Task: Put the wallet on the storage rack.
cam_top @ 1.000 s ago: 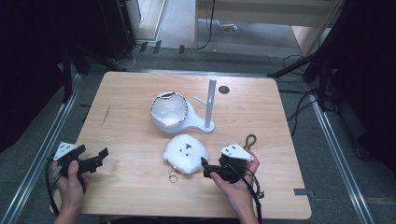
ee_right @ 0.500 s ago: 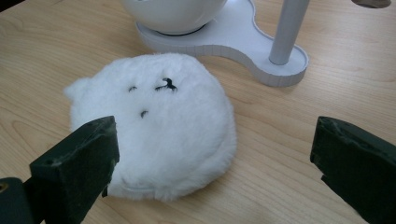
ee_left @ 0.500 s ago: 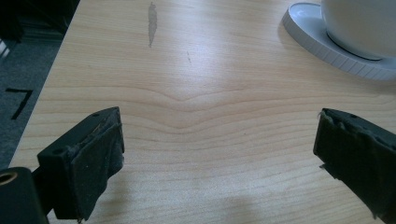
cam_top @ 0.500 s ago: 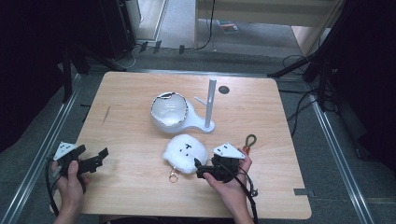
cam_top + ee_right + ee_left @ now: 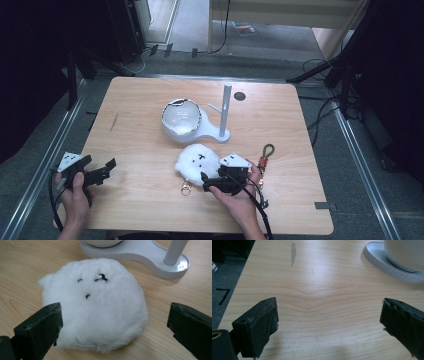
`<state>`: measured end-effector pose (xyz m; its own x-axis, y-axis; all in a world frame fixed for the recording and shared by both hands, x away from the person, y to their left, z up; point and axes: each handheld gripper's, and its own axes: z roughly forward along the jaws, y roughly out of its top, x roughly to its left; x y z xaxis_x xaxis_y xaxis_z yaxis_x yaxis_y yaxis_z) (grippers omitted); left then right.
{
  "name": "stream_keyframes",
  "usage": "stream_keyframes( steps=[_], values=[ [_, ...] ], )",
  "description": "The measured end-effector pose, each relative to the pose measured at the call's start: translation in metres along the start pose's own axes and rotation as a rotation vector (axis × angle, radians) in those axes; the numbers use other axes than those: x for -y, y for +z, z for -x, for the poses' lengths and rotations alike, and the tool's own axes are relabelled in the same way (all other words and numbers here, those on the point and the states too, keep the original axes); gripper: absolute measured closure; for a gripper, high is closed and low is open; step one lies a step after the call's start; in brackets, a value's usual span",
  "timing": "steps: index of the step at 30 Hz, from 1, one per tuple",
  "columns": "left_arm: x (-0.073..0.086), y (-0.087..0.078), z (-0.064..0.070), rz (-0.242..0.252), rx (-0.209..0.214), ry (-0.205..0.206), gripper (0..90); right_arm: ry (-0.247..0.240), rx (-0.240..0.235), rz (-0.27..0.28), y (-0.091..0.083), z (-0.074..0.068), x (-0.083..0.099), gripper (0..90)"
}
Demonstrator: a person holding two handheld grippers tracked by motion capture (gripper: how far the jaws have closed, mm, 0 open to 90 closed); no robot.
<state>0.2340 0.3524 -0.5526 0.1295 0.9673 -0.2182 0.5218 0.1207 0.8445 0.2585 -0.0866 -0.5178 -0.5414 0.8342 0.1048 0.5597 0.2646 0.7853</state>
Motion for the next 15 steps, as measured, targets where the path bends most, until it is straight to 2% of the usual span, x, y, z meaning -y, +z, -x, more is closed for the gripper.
stream_keyframes(
  steps=[6, 15],
  values=[
    [0.0, 0.0, 0.0, -0.001, 0.0, 0.0, 2.5, 0.007, -0.003, -0.033, 0.011, -0.004, 0.003, 0.0],
    [0.0, 0.0, 0.0, -0.005, -0.001, 0.005, 2.5, -0.003, -0.004, -0.042, 0.021, -0.011, 0.005, 0.0]
  ],
)
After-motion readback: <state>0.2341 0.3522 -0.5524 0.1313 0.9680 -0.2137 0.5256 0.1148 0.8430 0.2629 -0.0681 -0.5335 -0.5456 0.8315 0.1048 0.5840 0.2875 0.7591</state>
